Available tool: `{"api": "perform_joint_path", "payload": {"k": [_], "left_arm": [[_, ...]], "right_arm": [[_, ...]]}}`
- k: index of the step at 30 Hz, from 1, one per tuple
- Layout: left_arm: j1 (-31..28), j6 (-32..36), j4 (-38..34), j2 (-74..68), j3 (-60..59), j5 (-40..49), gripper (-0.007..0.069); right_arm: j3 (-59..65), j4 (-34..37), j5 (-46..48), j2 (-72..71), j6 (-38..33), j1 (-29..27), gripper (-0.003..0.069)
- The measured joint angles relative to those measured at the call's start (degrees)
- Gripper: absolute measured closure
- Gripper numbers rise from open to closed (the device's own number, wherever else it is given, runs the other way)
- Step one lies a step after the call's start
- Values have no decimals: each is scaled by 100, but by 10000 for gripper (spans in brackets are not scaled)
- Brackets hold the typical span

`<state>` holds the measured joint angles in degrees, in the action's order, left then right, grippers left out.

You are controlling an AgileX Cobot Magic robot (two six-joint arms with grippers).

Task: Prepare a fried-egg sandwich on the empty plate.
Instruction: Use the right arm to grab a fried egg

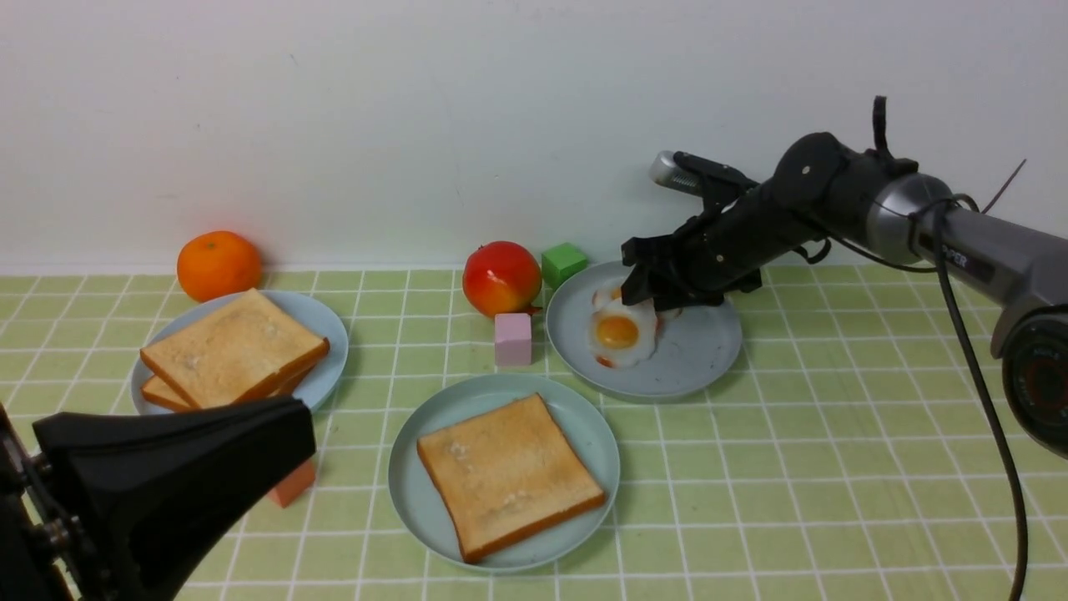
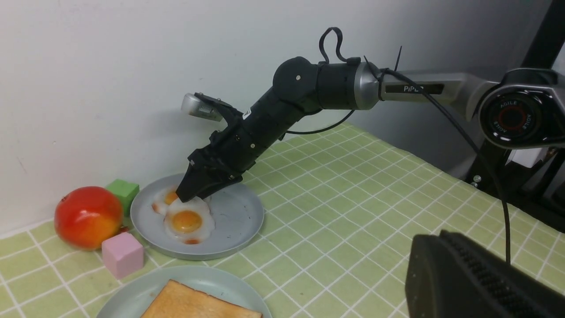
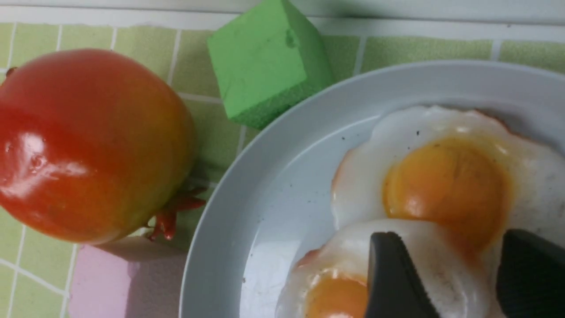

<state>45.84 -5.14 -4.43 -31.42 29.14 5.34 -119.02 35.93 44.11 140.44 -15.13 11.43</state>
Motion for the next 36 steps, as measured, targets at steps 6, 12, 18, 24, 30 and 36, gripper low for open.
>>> {"api": "perform_joint_path", "payload": {"k": [6, 12, 18, 24, 30, 36], "left_arm": [[0, 0, -1, 0, 0, 0, 609], [0, 0, -1, 0, 0, 0, 604], [0, 0, -1, 0, 0, 5, 602], [0, 0, -1, 0, 0, 5, 599], [0, 0, -1, 0, 0, 5, 594], [0, 0, -1, 0, 0, 70, 585]], "right_arm": [[0, 189, 95, 13, -145, 0, 340], [0, 356, 189, 23, -301, 0, 402], [0, 356, 266, 33, -463, 0, 477], [0, 382, 381, 62, -587, -16, 589], [0, 836, 674, 80, -695, -192, 607], [0, 1297, 1219, 31, -976, -412, 607]]}}
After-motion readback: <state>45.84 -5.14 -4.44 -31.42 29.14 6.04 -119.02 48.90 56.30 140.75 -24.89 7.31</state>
